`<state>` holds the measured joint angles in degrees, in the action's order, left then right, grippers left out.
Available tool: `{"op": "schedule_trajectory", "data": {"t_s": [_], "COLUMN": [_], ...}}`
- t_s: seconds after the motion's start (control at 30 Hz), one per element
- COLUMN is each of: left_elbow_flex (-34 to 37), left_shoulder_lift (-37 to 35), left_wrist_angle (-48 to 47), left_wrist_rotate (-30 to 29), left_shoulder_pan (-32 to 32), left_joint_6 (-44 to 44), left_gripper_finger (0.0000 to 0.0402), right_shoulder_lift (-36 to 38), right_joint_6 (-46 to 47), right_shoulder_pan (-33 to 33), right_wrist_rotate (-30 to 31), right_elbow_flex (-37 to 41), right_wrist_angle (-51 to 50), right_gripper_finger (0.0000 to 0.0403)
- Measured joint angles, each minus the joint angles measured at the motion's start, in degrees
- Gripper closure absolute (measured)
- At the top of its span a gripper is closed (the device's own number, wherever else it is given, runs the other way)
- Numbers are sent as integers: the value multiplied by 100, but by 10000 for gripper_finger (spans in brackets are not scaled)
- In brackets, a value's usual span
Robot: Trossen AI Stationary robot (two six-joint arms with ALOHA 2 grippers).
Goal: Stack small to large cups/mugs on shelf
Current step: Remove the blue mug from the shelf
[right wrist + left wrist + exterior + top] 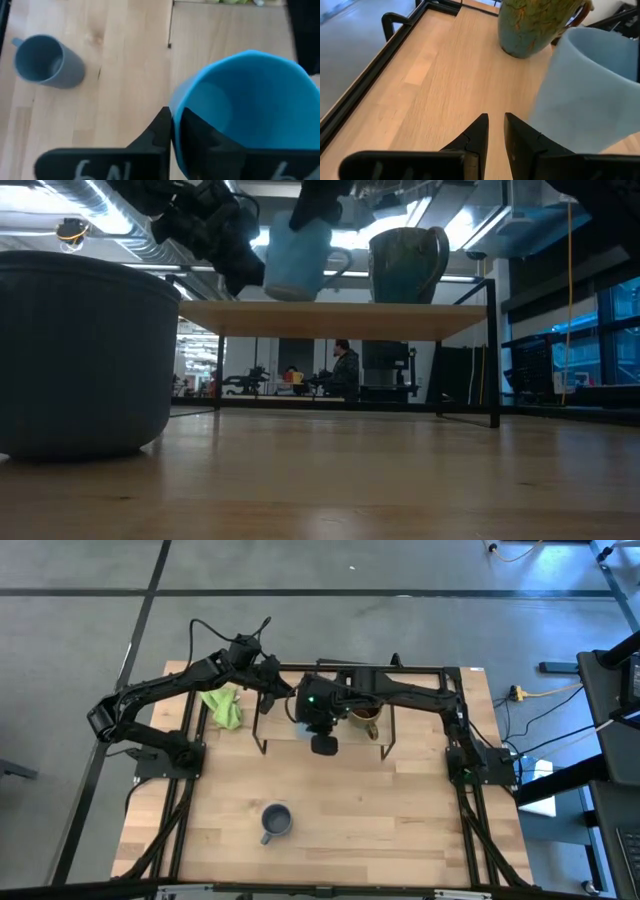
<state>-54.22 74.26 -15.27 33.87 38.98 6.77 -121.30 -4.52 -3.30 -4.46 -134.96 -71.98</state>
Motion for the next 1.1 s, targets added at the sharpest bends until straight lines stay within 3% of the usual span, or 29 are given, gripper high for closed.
{"op": "schedule_trajectory", "data": {"t_s": [0.13,0.33,0.8,1.1], "left_elbow_flex": [2,2,2,2], "left_shoulder_lift": [0,0,0,0], "left_wrist_angle": [-186,-346,-367,-558], "left_wrist_rotate": [-36,-120,14,311], "left_shoulder_pan": [1,107,269,254], "left_joint_6": [168,256,286,322], "left_gripper_finger": [347,347,347,347], "right_shoulder_lift": [0,0,0,9], "right_joint_6": [157,303,1332,2254], "right_shoulder_pan": [291,684,1469,1817], "right_wrist_rotate": [-36,-15,38,282], "right_elbow_flex": [0,0,0,678], "right_wrist_angle": [-117,-178,-510,-198], "right_gripper_finger": [358,378,376,363]}}
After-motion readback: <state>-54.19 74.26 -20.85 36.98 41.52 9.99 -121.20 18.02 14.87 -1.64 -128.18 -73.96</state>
